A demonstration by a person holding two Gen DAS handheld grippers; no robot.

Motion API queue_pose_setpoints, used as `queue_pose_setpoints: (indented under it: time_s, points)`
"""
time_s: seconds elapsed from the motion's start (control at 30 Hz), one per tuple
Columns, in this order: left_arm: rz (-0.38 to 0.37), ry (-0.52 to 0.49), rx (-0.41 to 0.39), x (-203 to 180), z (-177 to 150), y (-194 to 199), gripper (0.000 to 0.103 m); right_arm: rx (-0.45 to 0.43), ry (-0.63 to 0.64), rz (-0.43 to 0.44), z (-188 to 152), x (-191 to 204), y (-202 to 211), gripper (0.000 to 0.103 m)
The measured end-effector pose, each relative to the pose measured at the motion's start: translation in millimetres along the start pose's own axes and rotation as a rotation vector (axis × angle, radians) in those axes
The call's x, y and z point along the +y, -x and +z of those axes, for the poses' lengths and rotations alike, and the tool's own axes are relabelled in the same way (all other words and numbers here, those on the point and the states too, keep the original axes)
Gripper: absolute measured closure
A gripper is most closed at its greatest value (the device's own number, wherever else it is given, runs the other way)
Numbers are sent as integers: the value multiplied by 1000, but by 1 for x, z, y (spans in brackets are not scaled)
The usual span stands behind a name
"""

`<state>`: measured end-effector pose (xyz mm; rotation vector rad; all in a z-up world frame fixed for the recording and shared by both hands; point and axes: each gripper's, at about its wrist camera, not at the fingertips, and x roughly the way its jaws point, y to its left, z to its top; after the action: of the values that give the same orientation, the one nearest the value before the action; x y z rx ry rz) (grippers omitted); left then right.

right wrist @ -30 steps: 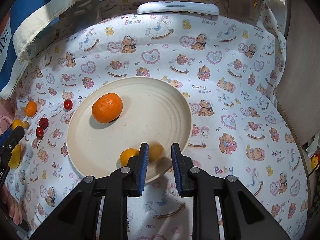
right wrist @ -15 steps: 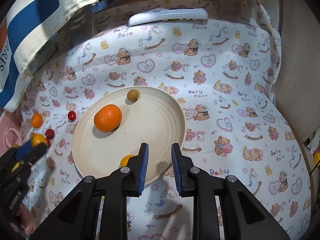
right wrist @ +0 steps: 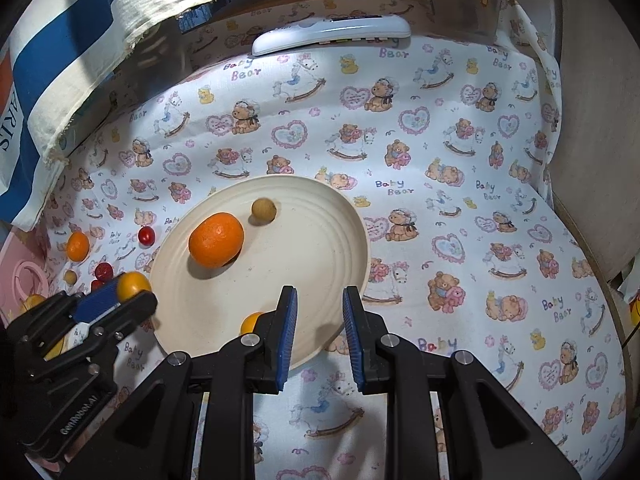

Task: Organize fruits
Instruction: 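Carry the small orange over the plate and open the left tool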

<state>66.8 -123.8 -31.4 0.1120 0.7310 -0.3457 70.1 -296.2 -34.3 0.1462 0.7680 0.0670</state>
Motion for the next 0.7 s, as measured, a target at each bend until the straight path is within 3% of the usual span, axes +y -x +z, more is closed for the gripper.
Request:
queue_pose_setpoints:
  time_s: [0.7]
  points:
    - [12, -15, 32, 4, -7, -9, 75, 41, 20, -31, -4, 2, -13, 79]
